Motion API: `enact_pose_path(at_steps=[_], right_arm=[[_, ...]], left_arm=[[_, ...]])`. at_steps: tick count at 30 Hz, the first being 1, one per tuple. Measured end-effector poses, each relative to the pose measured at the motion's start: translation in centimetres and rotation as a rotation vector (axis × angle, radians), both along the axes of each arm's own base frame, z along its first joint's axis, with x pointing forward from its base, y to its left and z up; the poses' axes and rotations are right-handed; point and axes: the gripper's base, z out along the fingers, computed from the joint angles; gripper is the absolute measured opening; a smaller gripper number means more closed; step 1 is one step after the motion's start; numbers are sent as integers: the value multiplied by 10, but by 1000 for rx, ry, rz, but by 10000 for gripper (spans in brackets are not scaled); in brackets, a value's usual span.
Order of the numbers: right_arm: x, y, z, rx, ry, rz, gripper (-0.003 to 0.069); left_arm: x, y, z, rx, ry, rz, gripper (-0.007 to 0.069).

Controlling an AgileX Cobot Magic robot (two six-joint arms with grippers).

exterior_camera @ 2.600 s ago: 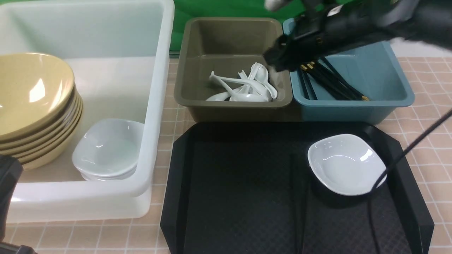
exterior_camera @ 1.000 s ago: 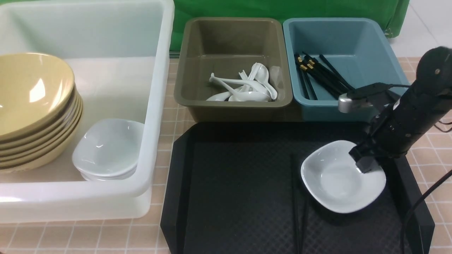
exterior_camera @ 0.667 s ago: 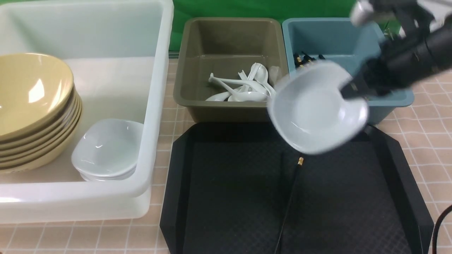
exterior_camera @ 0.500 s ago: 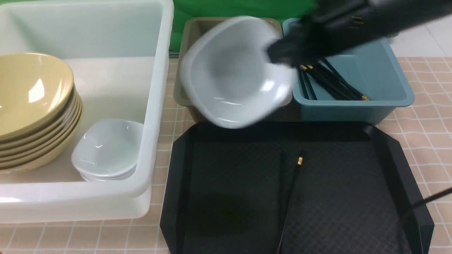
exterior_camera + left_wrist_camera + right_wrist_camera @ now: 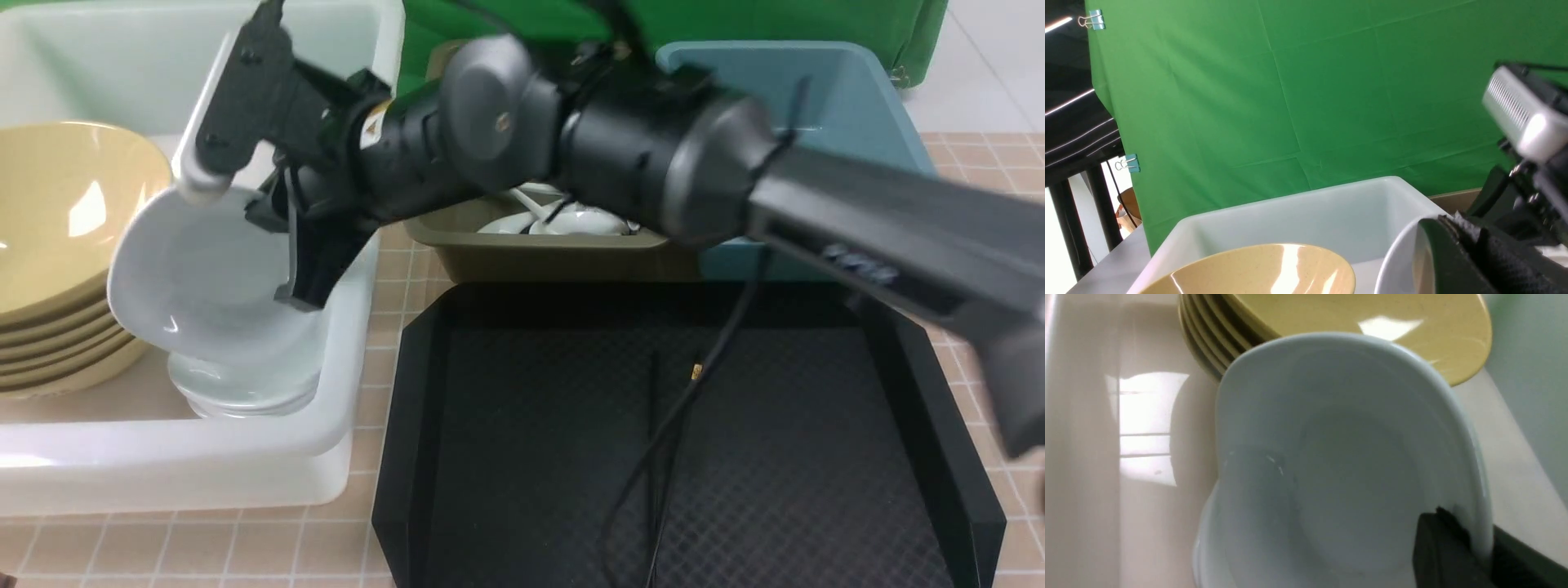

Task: On brown table put chopsticks spoon bowls plates into blue grey white boxes.
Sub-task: 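Place the white bowl into the white bin on top of the stacked bowls with the right gripper, then grasp the chopsticks with the right gripper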

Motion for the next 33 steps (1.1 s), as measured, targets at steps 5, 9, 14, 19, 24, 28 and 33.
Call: enact_pose_path(at_steps=[5,9,14,19,24,28,33], right_arm=[[4,5,-24,-57,39,10,156],[5,3,-23,-62,45,-3,300],[-4,-19,9,-151,42,-17,477],[-10,-72,56,-251,139,-215,501],[7,-144,74,-236,368,-630,502],[29,-200,14,-366,580,-882,502],[-2,-208,-67,-474,743,-933,502]], left_arm=[[0,0,0,0,0,0,-7],[0,0,0,0,0,0,-7],[0,0,0,0,0,0,-7],[1,0,-3,-1,4,2,-7],[1,0,-2,-9,-4,2,-7],[1,1,-1,-21,-17,4,-7],[1,1,-1,-27,-18,2,-7]])
